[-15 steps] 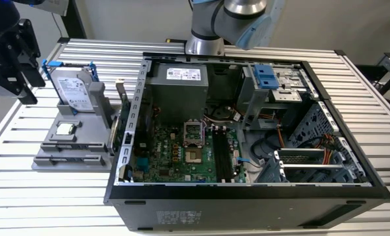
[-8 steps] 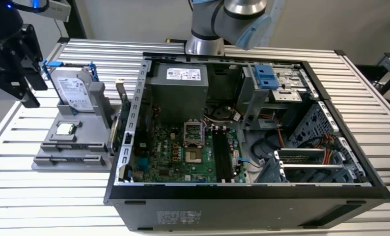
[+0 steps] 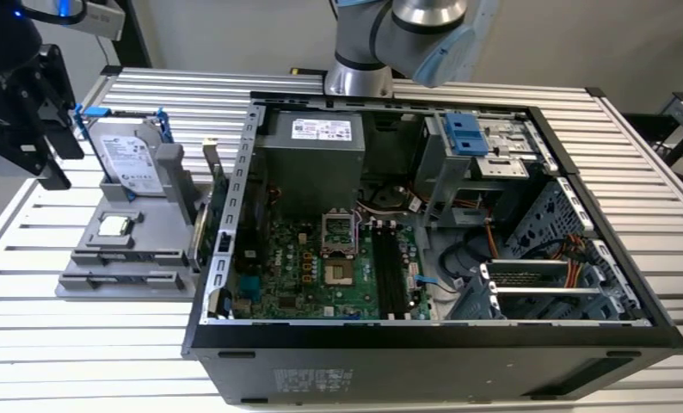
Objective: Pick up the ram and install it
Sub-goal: 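Pick up the ram and move it above insertion slot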
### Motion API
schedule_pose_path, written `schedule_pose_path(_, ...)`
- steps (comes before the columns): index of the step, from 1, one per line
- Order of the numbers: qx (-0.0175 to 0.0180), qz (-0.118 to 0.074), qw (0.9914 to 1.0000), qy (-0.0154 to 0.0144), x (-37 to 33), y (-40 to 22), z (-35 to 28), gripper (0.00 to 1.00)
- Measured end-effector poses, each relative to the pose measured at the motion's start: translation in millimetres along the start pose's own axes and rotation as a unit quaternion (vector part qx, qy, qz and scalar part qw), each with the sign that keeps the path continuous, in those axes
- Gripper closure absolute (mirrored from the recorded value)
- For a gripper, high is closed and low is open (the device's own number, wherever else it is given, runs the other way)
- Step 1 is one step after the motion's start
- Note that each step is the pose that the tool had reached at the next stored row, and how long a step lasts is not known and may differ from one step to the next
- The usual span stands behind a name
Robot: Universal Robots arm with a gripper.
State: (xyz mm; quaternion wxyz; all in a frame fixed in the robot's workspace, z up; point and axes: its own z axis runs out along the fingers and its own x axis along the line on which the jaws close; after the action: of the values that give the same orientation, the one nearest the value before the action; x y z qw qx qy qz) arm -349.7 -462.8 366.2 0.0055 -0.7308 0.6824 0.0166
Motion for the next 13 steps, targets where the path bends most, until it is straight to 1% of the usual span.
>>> schedule_pose_path(13,0.0000,0.003,0.99999,0.0001,0.5,-0.2,14.2,0.00)
